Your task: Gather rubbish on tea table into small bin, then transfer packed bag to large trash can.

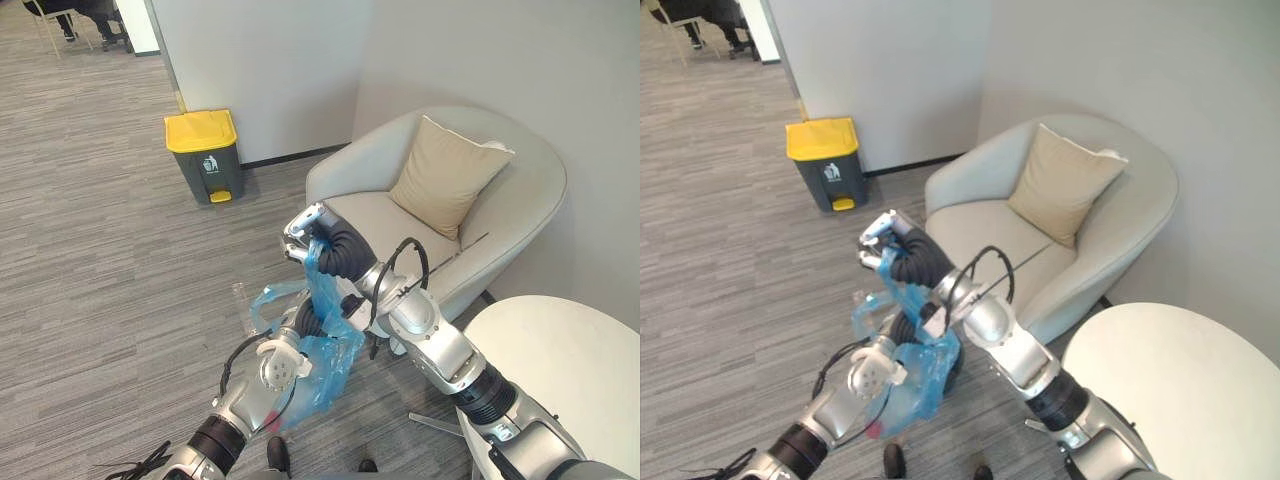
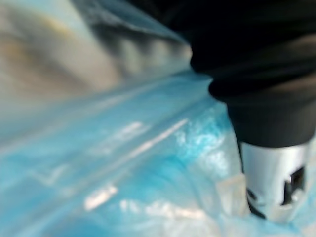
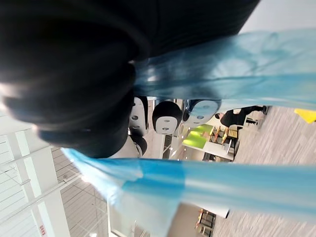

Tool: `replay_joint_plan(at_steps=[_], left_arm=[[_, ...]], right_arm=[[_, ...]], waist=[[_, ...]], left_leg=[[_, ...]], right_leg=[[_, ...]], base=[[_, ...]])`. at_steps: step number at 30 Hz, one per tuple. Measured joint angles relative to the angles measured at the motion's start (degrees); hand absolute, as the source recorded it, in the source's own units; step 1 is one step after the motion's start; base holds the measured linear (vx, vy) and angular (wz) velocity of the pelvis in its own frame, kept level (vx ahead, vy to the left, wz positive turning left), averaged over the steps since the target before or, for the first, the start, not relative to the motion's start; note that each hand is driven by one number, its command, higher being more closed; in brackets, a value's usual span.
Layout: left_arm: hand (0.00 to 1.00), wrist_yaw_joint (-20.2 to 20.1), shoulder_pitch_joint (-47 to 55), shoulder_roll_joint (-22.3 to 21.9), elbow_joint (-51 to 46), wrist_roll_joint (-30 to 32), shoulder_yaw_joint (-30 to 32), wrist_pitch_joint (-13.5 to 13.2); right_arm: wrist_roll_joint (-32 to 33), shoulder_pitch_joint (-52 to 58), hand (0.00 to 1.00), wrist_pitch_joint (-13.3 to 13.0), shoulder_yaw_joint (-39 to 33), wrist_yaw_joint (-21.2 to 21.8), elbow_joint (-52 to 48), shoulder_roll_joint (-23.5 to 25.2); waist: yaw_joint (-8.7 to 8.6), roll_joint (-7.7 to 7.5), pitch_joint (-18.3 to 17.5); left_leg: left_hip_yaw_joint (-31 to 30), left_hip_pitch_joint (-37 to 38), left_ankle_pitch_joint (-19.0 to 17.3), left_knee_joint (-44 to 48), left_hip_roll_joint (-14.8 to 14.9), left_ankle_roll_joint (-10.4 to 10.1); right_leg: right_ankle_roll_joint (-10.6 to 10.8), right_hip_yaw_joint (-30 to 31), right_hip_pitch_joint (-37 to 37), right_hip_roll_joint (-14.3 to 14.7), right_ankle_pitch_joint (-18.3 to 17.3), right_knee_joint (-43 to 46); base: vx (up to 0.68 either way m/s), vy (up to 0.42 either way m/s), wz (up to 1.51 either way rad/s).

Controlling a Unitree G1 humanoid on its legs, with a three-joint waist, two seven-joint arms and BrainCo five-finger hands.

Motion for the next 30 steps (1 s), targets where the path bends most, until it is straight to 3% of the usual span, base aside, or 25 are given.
replay_joint_plan(at_steps=[2,3,16,30], left_arm=[[0.0,0.0,0.0,0.0,0.3,-0.6,0.0,0.0],[1.0,0.0,0.0,-0.1,0.3,-0.6,0.0,0.0],[1.0,0.0,0.1,-0.8,0.5,-0.6,-2.3,0.7],[1.0,0.2,2.4,-2.6,3.5,-4.3,0.6,2.5]], right_arm=[[0.1,-0.4,1.0,0.2,0.7,0.4,0.5,1.0],[0.3,-1.1,1.0,0.2,1.4,0.6,1.3,1.3],[1.5,-2.6,1.0,0.8,4.3,1.0,4.5,4.4],[-3.2,3.3,1.0,0.7,3.5,1.1,8.9,4.6]], waist=[[0.01,-0.01,0.0],[0.0,-0.01,0.0],[-0.01,-0.42,-0.3],[-0.46,-0.81,-0.5]], left_leg=[[0.1,0.1,0.0,0.0,0.0,0.0],[0.2,0.2,0.0,0.0,0.1,0.0],[0.4,0.4,-0.2,0.0,0.3,-0.2],[0.8,0.7,-0.3,0.0,0.3,-0.4]], right_leg=[[0.0,0.2,0.0,0.0,0.0,0.0],[0.0,0.2,0.0,0.1,0.1,0.0],[-0.1,0.6,0.1,0.2,0.1,0.0],[0.1,1.0,0.1,0.2,-0.1,0.1]], base=[[0.02,-0.002,-0.04],[0.02,0.0,-0.05],[0.01,0.0,-0.01],[0.02,-0.001,-0.02]])
